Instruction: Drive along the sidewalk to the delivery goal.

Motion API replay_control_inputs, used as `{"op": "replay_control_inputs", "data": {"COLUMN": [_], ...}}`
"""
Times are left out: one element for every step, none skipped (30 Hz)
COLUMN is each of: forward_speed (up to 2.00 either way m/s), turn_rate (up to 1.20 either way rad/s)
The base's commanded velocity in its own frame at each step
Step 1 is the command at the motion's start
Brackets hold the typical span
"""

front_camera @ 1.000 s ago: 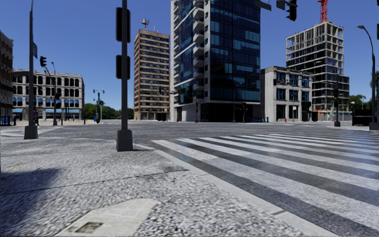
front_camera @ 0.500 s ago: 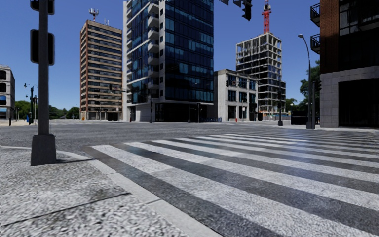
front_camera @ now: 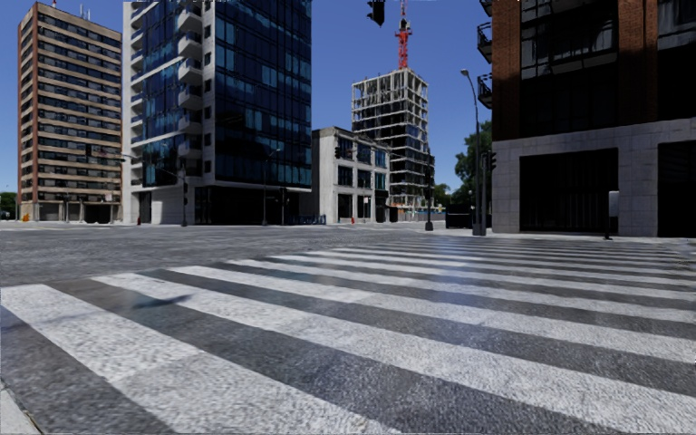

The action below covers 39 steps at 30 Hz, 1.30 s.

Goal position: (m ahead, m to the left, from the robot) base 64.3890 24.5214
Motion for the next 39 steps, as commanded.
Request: {"op": "replay_control_inputs", "data": {"forward_speed": [1.74,1.74,1.74,1.74,1.74,1.74,1.74,1.74,1.74,1.74,1.74,1.74,1.74,1.74,1.74,1.74,1.74,1.74,1.74,1.74,1.74,1.74,1.74,1.74,1.74,1.74,1.74,1.74,1.74,1.74,1.74,1.74,1.74,1.74,1.74,1.74,1.74,1.74,1.74], "turn_rate": [-0.55,-0.55,-0.55,-0.55,-0.55,-0.54,-0.54,-0.54,-0.54,-0.54,-0.54,-0.54,-0.54,-0.54,-0.54,-0.54,-0.54,-0.54,-0.54,-0.54,-0.54,-0.54,-0.54,-0.54,-0.54,-0.54,-0.54,-0.54,-0.54,-0.53,-0.52,-0.51,-0.51,-0.51,-0.50,-0.48,-0.38,0.00,0.00]}}
